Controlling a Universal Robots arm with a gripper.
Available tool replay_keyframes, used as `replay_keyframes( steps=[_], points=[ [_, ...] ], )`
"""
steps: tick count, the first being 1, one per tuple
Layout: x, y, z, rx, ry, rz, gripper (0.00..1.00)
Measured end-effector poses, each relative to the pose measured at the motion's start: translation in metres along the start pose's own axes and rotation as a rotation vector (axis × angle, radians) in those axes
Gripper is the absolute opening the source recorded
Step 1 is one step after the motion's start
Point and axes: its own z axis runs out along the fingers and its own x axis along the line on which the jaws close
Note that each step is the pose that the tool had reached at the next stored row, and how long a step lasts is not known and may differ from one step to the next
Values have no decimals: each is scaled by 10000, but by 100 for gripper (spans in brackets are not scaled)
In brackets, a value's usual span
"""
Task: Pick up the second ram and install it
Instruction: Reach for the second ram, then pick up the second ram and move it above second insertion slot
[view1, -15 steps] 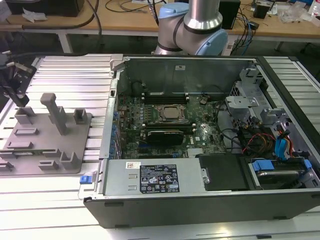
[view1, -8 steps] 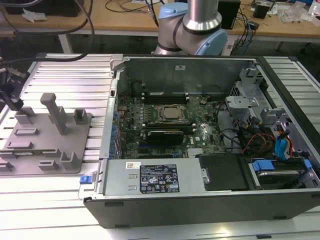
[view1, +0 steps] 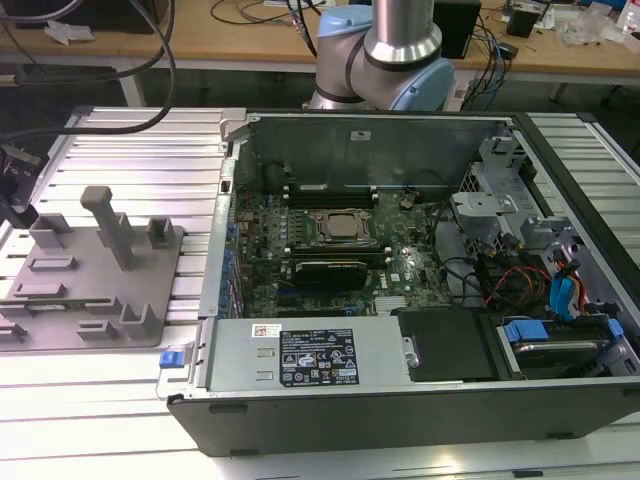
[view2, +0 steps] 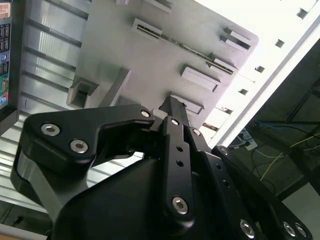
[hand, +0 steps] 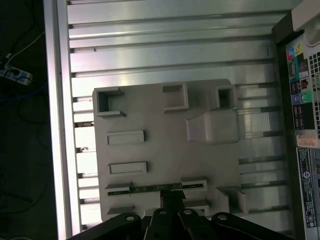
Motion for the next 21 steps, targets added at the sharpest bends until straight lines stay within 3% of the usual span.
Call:
replay_keyframes(
  steps=[13,18,21],
  points=[
    [7,-1,1,0,4,-52,8],
    [7,-1,4,-22,44,-972,8],
    [7,-1,7,-57,108,-2430,8]
  ],
)
